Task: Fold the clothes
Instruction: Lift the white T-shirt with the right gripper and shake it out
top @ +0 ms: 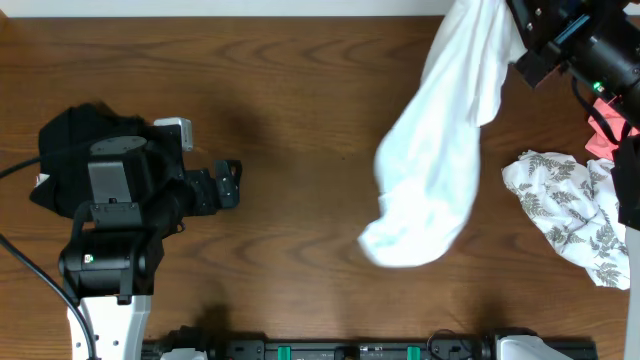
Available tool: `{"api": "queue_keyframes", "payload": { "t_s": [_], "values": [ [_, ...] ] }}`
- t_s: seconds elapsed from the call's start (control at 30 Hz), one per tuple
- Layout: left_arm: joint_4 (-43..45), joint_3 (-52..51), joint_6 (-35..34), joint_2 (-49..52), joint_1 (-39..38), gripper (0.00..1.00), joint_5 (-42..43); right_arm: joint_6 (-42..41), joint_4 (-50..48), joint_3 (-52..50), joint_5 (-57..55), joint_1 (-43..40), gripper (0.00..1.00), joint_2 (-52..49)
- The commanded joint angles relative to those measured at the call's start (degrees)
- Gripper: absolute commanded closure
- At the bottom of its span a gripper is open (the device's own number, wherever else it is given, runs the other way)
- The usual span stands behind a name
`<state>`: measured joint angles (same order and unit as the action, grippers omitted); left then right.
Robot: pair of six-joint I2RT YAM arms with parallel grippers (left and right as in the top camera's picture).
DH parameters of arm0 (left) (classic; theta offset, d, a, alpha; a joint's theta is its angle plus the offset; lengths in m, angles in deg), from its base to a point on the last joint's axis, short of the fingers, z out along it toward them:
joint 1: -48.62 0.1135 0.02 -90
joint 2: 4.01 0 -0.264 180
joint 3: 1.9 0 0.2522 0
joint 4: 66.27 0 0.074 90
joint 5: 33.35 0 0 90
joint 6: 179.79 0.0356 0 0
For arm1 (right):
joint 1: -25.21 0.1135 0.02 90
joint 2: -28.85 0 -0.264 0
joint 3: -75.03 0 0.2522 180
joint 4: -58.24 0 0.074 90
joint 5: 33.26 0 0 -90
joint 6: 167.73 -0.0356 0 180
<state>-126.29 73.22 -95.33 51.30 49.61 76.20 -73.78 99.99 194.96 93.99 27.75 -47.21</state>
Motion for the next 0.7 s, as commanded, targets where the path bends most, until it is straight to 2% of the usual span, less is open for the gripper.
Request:
{"api": "queue_keyframes", "payload": {
  "t_s": [0.0,0.2,0.27,0.4,0.47,0.67],
  "values": [
    [-0.13,0.96,0.55,0.11,-0.22,0.02,0.81,-0.7,-0.61,0.44,-1.73,0.48,0.99,0.39],
    [-0.13,0.96,0.55,0.11,-0.22,0.02,0.81,-2.97,-0.61,0.44,-10.23,0.48,0.99,0.39],
    [-0.11,0.96,0.55,0.11,-0.22,0.02,0.81,-6.62,-0.52,0.44,-17.18,0.48,0.99,0.39],
    [-0.13,0.96,0.55,0.11,-0.22,0.02,0.81,-19.47,1.2,0.44,-40.76,0.48,0.99,0.39],
    [-0.13,0.9,0.55,0.11,-0.22,0.02,0.81,-22.34,1.73,0.44,-47.84,0.48,0.99,0.39],
    [-0.13,0.74,0.55,0.55,-0.22,0.02,0.81,-25.16,2.45,0.44,-51.65,0.52,0.99,0.37]
  ]
}}
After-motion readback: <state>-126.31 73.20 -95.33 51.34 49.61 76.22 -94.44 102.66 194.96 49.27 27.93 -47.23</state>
